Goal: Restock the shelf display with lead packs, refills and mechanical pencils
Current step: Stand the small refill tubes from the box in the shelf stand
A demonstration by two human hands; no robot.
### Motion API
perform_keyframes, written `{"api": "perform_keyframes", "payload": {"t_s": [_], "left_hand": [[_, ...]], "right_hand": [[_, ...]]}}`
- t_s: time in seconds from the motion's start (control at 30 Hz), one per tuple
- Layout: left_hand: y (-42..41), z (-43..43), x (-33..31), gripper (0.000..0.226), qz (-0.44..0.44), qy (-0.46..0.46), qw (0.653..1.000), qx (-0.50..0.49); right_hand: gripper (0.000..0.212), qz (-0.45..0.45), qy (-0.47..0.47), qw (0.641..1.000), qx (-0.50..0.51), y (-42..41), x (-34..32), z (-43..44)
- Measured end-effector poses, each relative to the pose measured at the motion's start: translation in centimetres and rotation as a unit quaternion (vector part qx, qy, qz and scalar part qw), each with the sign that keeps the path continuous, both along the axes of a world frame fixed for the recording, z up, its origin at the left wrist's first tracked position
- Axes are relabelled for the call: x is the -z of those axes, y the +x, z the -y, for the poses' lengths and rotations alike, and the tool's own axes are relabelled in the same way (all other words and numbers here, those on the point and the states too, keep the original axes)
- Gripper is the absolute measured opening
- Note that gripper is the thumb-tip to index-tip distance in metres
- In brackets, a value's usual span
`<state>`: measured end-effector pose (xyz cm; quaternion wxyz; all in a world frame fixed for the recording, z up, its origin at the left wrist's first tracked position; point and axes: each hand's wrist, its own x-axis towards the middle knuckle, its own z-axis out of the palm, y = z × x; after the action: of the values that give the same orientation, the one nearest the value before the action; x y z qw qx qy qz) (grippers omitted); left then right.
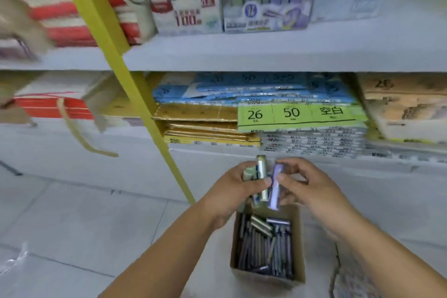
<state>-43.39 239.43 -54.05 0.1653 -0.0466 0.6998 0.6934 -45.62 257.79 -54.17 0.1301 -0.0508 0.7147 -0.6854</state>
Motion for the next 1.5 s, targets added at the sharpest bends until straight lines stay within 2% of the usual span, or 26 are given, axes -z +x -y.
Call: {"api": "perform_keyframes", "payload": {"t_s": [0.23, 0.33, 0.47, 0.73, 0.9, 1.03, 1.17, 1.23, 1.37, 1.5], "left_hand": [[0.8, 0.9, -12.0, 0.017, -0.129, -0.026, 0.990, -0.048], [0.4, 0.8, -16.0, 0.017, -0.184, -0.007, 0.982, -0.047], [-0.4, 0.4, -18.9, 0.018, -0.205, 0.032, 0.977, -0.043], [-4.4, 0.1, -21.9, 0.031, -0.271, 0.008, 0.961, -0.061], [-7.2, 0.5, -23.5, 0.019, -0.278, -0.013, 0.957, -0.087], [-9.2, 1.7, -24.6, 0.026, -0.277, -0.006, 0.956, -0.091], [-10.3, 2.2, -24.5, 0.032, -0.285, 0.015, 0.954, -0.097], [-10.6, 2.6, -24.1, 0.024, -0.291, 0.014, 0.953, -0.083], [-10.9, 3.4, -23.3, 0.015, -0.298, -0.004, 0.953, -0.060], [-11.4, 3.4, -22.7, 0.017, -0.299, -0.012, 0.952, -0.064]], "right_hand": [[0.020, -0.144, -0.053, 0.987, -0.049, 0.1, -12.8, 0.0], [0.021, -0.210, -0.045, 0.975, -0.052, -0.5, -17.1, -0.1], [0.025, -0.275, -0.047, 0.960, -0.014, -2.0, -21.3, 0.1], [0.021, -0.341, -0.075, 0.935, 0.060, -6.1, -25.5, 2.0], [0.007, -0.339, -0.029, 0.940, 0.020, -9.0, -27.2, 2.1], [0.015, -0.334, -0.010, 0.942, -0.026, -11.3, -28.0, 1.4], [0.015, -0.394, -0.034, 0.917, 0.049, -13.4, -28.9, 1.3], [0.018, -0.445, -0.001, 0.889, 0.105, -14.5, -29.3, 0.8], [0.027, -0.523, 0.181, 0.821, 0.140, -16.1, -28.5, 0.1], [0.032, -0.526, 0.257, 0.802, 0.116, -16.8, -27.1, 0.6]]}}
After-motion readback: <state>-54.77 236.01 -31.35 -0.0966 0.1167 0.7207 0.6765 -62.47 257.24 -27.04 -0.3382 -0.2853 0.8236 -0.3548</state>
